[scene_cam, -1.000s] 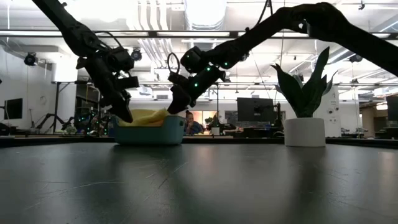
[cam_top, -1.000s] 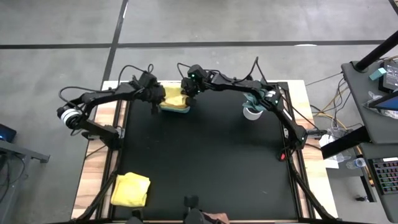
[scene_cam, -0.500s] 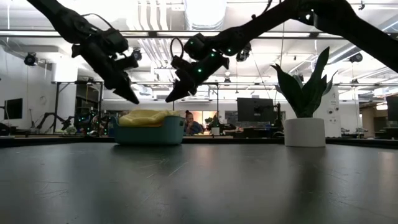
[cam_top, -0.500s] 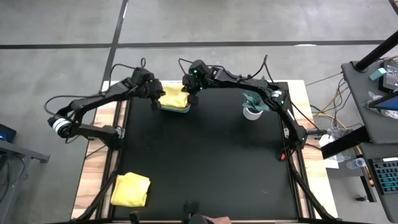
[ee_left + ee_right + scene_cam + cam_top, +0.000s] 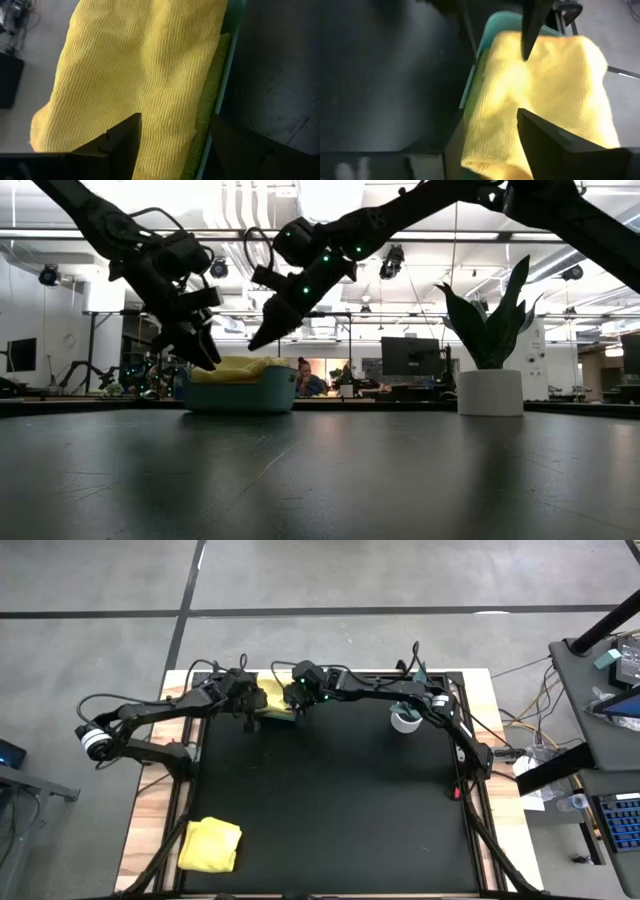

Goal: Fold microfiber towels
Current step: Put the right yellow microfiber cloth into the blue bin

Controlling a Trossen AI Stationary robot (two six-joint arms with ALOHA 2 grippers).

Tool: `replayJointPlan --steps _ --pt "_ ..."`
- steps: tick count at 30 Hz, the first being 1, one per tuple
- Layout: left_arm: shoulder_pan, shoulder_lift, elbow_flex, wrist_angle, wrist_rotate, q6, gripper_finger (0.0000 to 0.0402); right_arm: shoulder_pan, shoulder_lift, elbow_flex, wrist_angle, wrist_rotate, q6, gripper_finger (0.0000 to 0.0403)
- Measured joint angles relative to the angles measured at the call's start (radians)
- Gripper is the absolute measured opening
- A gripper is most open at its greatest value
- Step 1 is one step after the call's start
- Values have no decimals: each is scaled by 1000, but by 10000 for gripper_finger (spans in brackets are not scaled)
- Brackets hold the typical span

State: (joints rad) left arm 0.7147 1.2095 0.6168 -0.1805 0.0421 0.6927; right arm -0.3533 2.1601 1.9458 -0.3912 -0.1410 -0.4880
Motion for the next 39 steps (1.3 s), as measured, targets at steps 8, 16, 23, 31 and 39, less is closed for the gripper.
replayJointPlan --steps 8,16,23,31,39 --pt "-27 18 -2 13 -176 1 213 24 1 -34 9 74 5 195" --pt "-28 54 -2 16 -172 -1 194 22 1 -89 42 93 20 185" --pt "-29 94 -2 23 -269 -9 190 14 1 -115 92 124 18 156" --pt "-28 86 1 13 -286 -8 77 15 1 -108 75 125 -11 31" --pt "-28 29 36 13 -203 -6 5 15 -11 -98 70 126 -10 15"
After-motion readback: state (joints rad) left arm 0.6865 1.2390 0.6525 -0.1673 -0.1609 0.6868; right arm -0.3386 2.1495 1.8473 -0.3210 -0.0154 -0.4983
